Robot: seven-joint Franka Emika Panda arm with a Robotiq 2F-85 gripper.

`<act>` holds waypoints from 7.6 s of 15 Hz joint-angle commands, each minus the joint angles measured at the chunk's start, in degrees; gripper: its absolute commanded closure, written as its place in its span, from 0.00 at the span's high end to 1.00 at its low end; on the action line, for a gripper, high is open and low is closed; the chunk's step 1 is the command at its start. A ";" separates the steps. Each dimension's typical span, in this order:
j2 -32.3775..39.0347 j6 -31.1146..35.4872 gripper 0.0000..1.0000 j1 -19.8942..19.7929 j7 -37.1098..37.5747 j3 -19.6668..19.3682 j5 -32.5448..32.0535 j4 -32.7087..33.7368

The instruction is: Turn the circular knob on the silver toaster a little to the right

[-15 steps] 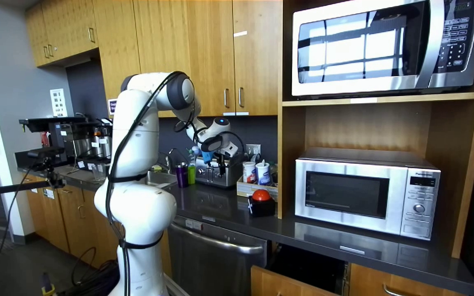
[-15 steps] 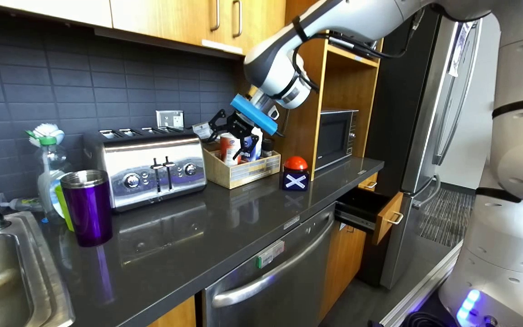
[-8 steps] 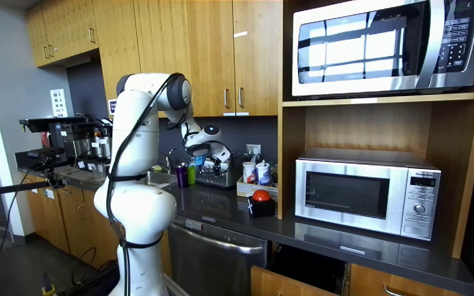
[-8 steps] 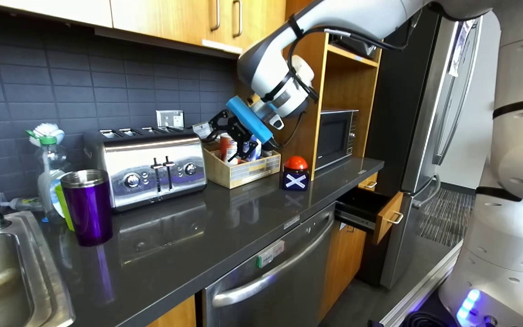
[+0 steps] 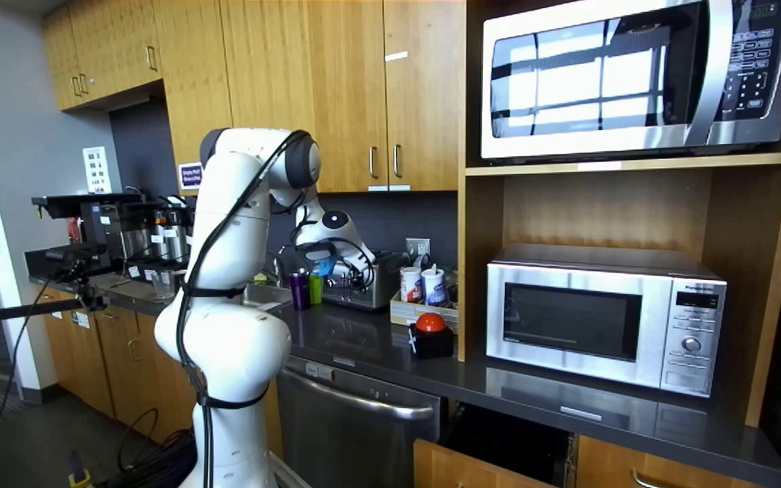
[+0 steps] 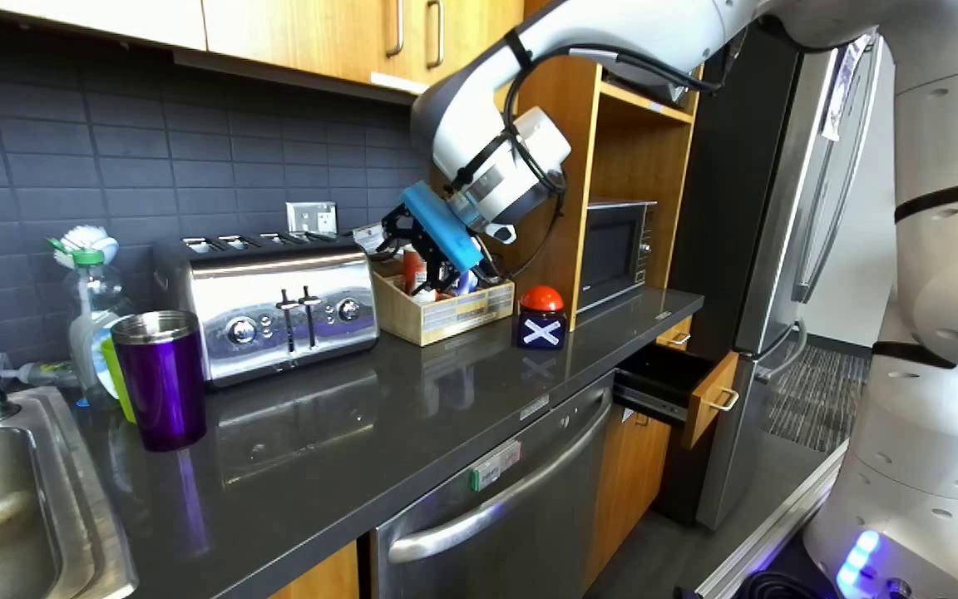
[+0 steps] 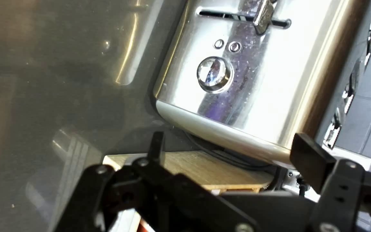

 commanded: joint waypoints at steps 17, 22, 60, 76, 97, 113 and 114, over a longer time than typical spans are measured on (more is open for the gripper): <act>12.90 10.34 1.00 -0.93 25.21 3.32 -22.84 7.79; 12.08 9.53 1.00 0.93 34.04 4.75 -27.41 4.97; 15.05 9.08 1.00 8.93 38.72 -8.30 -35.67 5.49; 16.95 9.15 0.05 7.64 43.89 -7.76 -43.57 7.17; 18.80 9.04 1.00 3.67 45.96 -5.37 -50.71 7.66; 17.00 9.05 1.00 -2.49 52.28 0.04 -61.50 3.74; 17.06 9.04 1.00 -2.60 52.51 -0.19 -61.39 3.43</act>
